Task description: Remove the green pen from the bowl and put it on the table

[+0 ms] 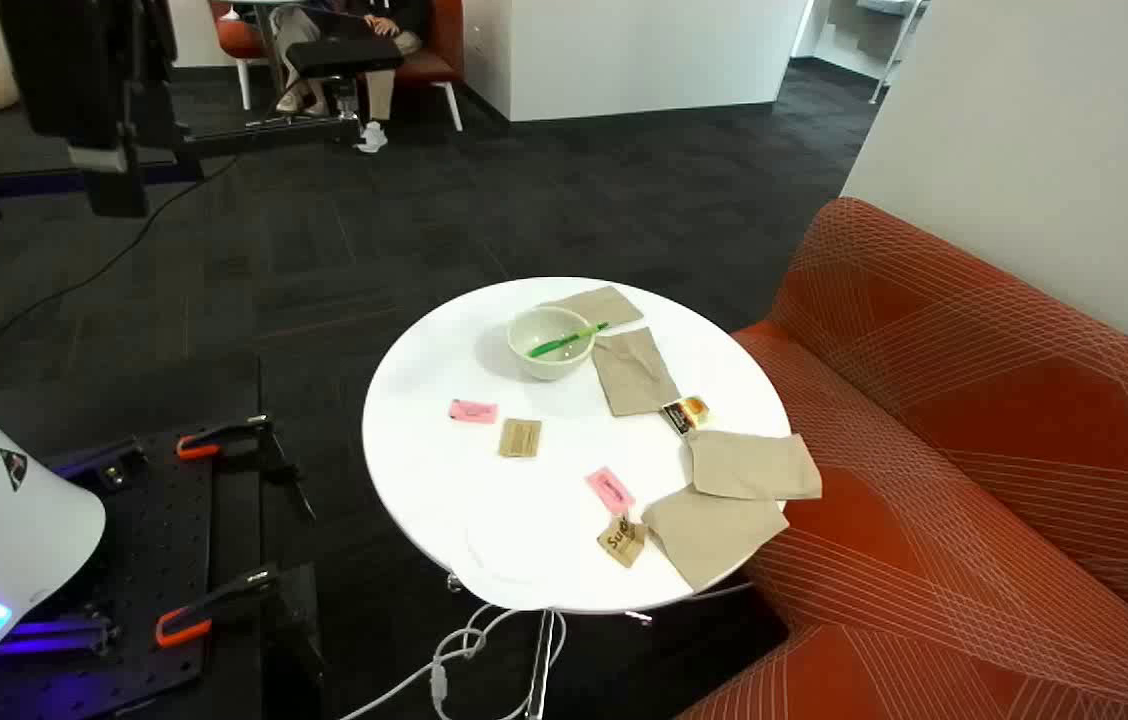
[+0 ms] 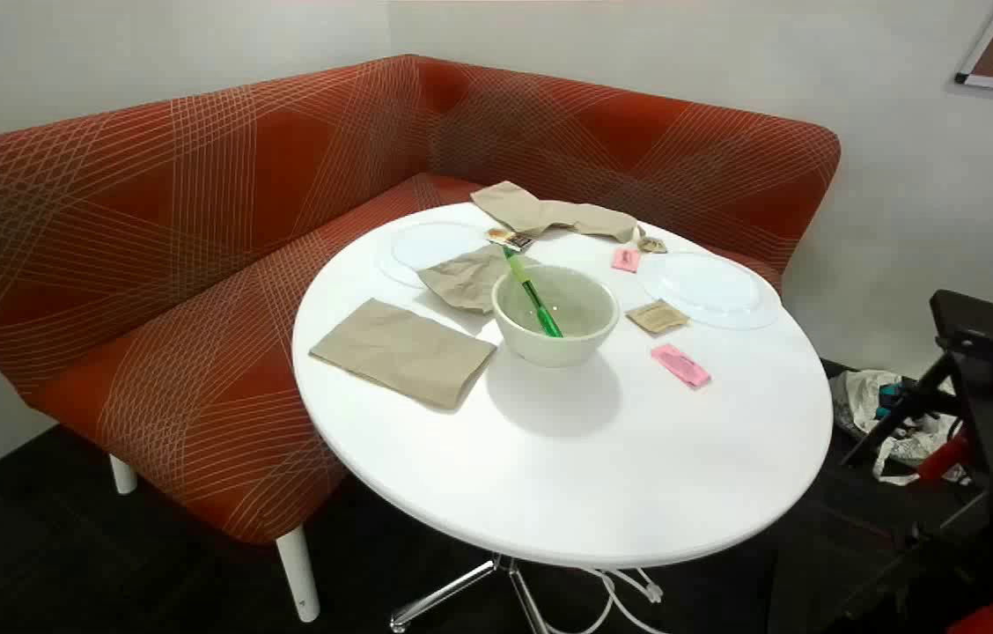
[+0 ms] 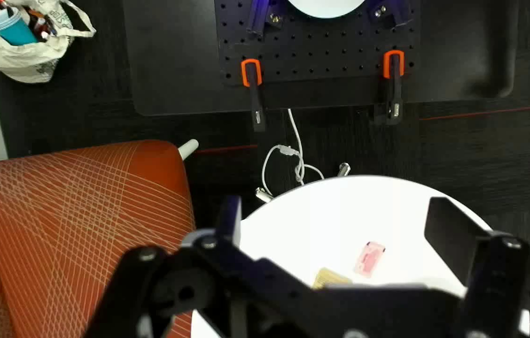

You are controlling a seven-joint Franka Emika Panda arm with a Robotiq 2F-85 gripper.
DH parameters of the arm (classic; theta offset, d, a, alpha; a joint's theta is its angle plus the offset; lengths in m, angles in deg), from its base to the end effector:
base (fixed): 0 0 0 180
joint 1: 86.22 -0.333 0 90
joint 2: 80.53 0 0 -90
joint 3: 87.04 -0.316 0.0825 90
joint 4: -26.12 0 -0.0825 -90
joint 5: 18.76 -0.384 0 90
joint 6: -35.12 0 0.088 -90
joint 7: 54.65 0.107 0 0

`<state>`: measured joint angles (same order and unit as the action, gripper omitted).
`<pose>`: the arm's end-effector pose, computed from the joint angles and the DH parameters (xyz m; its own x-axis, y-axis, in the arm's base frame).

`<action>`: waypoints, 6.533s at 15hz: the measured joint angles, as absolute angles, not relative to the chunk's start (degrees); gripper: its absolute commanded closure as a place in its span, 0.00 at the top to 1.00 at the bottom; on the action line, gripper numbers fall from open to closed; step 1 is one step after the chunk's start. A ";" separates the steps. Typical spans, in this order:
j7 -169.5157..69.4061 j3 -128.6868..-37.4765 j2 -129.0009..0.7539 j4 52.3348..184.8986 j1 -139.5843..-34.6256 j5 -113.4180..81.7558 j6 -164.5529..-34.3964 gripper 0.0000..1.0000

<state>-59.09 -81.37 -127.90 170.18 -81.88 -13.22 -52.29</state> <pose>0.2781 -0.0649 0.5237 0.9848 -0.0559 -0.1647 -0.0549 -0.9984 0.0105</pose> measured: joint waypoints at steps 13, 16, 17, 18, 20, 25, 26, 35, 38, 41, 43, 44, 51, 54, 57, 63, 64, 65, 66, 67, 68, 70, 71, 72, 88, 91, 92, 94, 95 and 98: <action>-57.84 -82.72 -121.34 166.11 -83.89 -15.21 -59.25 1.00; -54.58 -84.91 -114.21 161.98 -84.70 -18.46 -62.50 1.00; -52.91 -85.77 -111.74 160.52 -84.94 -19.59 -63.31 1.00; -51.20 -86.60 -109.30 159.07 -85.19 -20.76 -63.99 1.00; -47.24 -88.51 -104.83 156.45 -85.53 -22.94 -65.66 1.00; -33.54 -93.54 -95.44 152.07 -86.79 -25.16 -71.45 1.00; -30.70 -94.49 -93.85 151.59 -87.12 -25.16 -72.99 1.00; -21.41 -96.76 -86.96 151.28 -89.51 -24.99 -84.09 1.00; -21.41 -96.73 -86.99 151.28 -89.52 -24.99 -84.09 1.00; -20.85 -96.78 -86.65 151.34 -89.76 -23.89 -84.94 1.00; -19.12 -97.09 -85.62 151.58 -90.21 -21.82 -87.80 1.00; -18.04 -97.18 -84.84 151.75 -90.64 -20.72 -89.38 1.00; -8.57 -97.59 -76.83 153.33 -93.65 -12.13 -100.66 1.00; -7.65 -96.90 -73.05 153.72 -94.27 -11.00 -106.23 1.00; -7.66 -95.29 -69.47 153.74 -94.50 -10.93 -110.49 1.00; -8.05 -91.62 -63.77 152.86 -95.12 -10.95 -112.99 1.00; -8.05 -91.27 -62.97 152.49 -95.28 -10.95 -113.06 1.00; -8.05 -90.84 -62.11 152.02 -95.53 -10.95 -113.28 1.00; -8.05 -90.33 -61.24 151.46 -95.88 -10.95 -113.55 1.00; -8.05 -89.92 -60.36 150.90 -96.12 -10.95 -113.97 1.00; -8.05 -89.50 -59.46 150.30 -96.34 -10.95 -114.55 1.00; -8.05 -88.65 -57.59 148.98 -96.72 -11.03 -115.30 1.00; -8.09 -88.40 -56.68 148.27 -96.74 -11.19 -115.34 1.00; -8.13 -88.14 -55.78 147.57 -96.74 -11.37 -115.37 1.00; -8.56 -86.45 -46.01 137.94 -96.72 -14.35 -115.38 0.55; -9.81 -86.08 -44.59 136.60 -96.70 -15.39 -115.36 0.23; -10.44 -85.97 -44.15 136.18 -96.70 -15.76 -115.36 0.15; -10.67 -85.76 -43.49 135.41 -96.71 -15.91 -115.36 0.00; -10.67 -85.65 -43.35 135.17 -96.75 -15.91 -115.36 0.00; -10.67 -84.99 -43.40 134.95 -97.31 -15.91 -115.36 0.03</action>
